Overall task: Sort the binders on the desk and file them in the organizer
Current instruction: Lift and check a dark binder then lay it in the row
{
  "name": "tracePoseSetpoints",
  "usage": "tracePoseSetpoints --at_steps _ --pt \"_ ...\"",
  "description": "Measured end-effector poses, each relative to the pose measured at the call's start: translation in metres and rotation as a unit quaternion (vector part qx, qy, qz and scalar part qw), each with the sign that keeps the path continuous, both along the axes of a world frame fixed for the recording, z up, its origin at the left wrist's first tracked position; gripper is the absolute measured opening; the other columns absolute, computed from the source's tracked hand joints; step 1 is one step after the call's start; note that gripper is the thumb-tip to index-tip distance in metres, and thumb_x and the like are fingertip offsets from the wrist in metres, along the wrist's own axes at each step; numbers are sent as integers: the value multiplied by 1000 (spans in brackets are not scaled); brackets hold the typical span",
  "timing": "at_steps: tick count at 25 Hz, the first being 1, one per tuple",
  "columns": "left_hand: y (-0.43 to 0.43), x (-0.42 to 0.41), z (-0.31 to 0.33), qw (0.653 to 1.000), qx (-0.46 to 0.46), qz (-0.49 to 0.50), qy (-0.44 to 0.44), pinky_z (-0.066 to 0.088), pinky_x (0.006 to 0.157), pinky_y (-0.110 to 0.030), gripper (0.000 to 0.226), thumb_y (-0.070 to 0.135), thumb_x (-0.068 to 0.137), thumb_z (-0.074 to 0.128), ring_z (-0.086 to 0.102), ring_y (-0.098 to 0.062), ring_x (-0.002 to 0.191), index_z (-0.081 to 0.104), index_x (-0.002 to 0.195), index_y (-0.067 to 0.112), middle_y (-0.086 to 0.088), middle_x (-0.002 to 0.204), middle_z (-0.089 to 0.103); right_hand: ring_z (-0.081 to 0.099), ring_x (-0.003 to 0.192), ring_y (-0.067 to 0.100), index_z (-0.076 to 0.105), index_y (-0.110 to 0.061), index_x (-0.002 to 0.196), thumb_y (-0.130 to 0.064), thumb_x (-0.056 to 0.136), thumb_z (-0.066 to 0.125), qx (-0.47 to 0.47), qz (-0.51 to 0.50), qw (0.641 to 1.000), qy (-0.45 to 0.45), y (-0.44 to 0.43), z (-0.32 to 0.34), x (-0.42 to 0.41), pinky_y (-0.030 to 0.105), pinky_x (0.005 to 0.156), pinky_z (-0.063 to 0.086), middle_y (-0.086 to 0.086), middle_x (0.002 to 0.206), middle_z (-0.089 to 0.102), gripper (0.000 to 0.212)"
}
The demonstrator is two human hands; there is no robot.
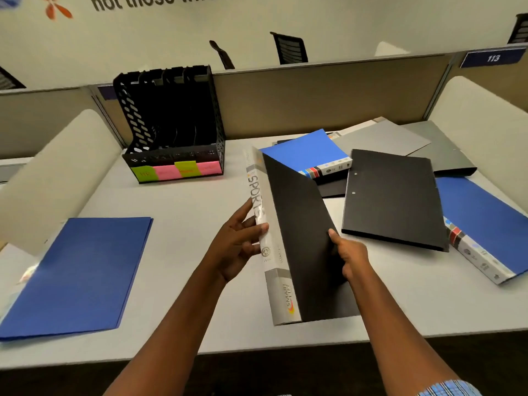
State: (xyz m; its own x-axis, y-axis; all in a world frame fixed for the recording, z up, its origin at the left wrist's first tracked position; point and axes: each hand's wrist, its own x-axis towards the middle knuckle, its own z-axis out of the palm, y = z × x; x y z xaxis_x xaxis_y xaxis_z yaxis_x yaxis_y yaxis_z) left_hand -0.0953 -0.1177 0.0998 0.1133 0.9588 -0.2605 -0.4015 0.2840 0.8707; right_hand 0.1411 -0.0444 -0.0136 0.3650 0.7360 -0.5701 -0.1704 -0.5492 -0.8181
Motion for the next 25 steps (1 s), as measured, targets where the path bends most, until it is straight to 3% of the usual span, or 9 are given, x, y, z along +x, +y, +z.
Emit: tracePoseSetpoints --at_steps 2,7,10,13,15,18,22,25 --pt "0 -26 -6 999 -20 36 4 58 76 -48 57 4 86 61 64 -31 106 47 137 23 -7 125 62 59 82 30 54 -8 69 -39 72 81 -6 -10 999 -37 2 -1 -25 43 84 51 11 84 61 42" --pt "-4 -97 -21 996 -40 76 13 57 80 -48 45 7 88 61 64 -31 107 54 130 21 -7 122 64 60 82 31 48 -8 62 -41 75 78 -24 -21 996 -82 -5 -3 -99 40 78 49 11 73 56 47" --pt "-6 -141 -35 995 -52 87 18 57 78 -45 38 10 88 62 66 -29 103 57 123 23 -5 120 66 60 87 33 49 0 65 -40 76 77 -30 -24 993 -107 -11 -9 -143 42 79 50 14 84 63 50" --pt "-9 -178 -50 992 -64 108 11 57 74 -39 37 9 89 60 68 -25 98 57 124 21 -4 121 65 57 70 29 54 4 69 -41 78 75 -38 -28 990 -132 -15 -16 -176 41 76 50 17 82 64 51" --pt "-12 -200 -59 987 -82 133 19 56 82 -43 37 8 91 58 67 -23 98 56 127 16 -5 123 64 54 72 27 55 -2 66 -44 80 73 -41 -17 988 -149 -19 -20 -199 38 73 46 15 82 61 47" --pt "-19 -226 -73 972 -87 169 141 56 84 -40 37 9 93 55 66 -22 96 56 130 11 -5 124 63 57 80 31 54 -3 64 -45 82 69 -42 1 983 -177 -27 -23 -229 34 69 42 12 81 61 48" --pt "-28 -248 -91 953 -58 172 242 57 64 -21 38 15 94 54 68 -17 87 54 132 11 -5 127 61 60 79 33 58 -1 77 -40 88 63 -51 32 976 -211 -37 -32 -256 29 61 39 14 82 63 41" --pt "-30 -263 -104 943 -75 166 278 56 74 -25 39 14 92 57 66 -20 94 54 131 7 -8 129 59 59 83 31 62 1 100 -39 90 59 -52 51 966 -247 -44 -35 -271 31 68 41 16 99 67 42"
